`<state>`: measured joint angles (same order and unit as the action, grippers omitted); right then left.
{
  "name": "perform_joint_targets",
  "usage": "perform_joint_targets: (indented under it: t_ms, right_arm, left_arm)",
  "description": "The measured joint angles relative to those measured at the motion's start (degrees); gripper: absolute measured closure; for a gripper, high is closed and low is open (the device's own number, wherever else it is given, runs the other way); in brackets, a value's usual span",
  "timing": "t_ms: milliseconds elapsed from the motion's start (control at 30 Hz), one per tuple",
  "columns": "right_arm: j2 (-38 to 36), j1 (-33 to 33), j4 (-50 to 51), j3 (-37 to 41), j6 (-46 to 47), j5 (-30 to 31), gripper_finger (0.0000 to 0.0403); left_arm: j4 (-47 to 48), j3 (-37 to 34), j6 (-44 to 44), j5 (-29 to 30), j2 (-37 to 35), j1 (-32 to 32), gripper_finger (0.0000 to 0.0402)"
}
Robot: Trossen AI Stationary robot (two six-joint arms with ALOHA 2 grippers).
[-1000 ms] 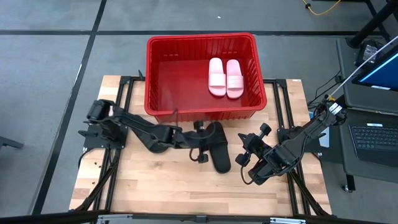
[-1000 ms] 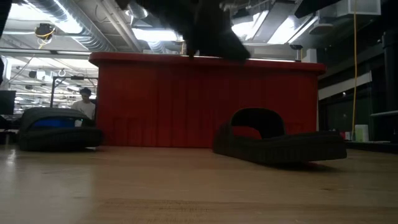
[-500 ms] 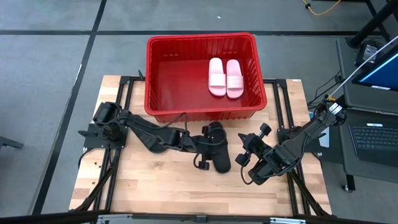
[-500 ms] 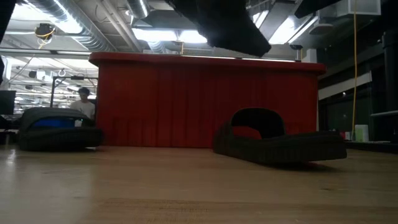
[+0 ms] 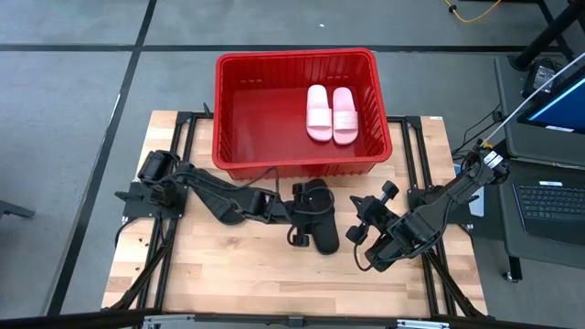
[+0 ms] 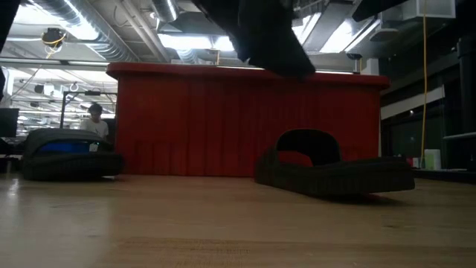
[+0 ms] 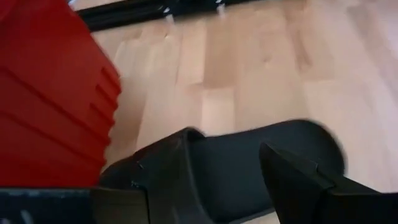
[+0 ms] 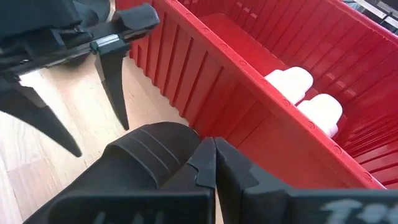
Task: Pick and place slides into bin
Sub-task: Put the right black slipper into the red bin
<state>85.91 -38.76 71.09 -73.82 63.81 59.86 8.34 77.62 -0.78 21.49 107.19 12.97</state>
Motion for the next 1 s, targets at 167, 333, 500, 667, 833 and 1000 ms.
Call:
perform_joint_targets:
  t_ms: [167,333,500,667,833,1000]
  right_arm:
    - [0.00,0.02,-0.34,0.00,0.10,0.04,0.0398]
    - [0.00,0.00,-0.74,0.00,0.13,0.02,0.0398]
    - [0.00,0.01,-0.98,0.00,0.17,0.06,0.0398]
    - [0.00,0.00,-1.01,0.00,0.17,0.07,0.0398]
    - [0.00,0.00,-1.01,0.00,0.17,0.07,0.0398]
    - [0.00,0.00,-0.98,0.00,0.17,0.07,0.0398]
  left_arm:
    - [-0.32,0.00,-0.77,1.65,3.16,0.00,0.0190]
    - [-0.36,0.00,0.54,8.24,6.30,0.00,0.0192]
    - [-0.22,0.00,-0.16,9.29,8.31,-0.39,0.0190]
    - [2.19,-0.04,-0.68,11.99,9.34,-0.76,0.0196]
    - [8.70,0.01,-2.84,12.55,9.23,-1.57,0.0207]
    - [11.61,0.02,-4.59,12.71,9.14,-1.92,0.0222]
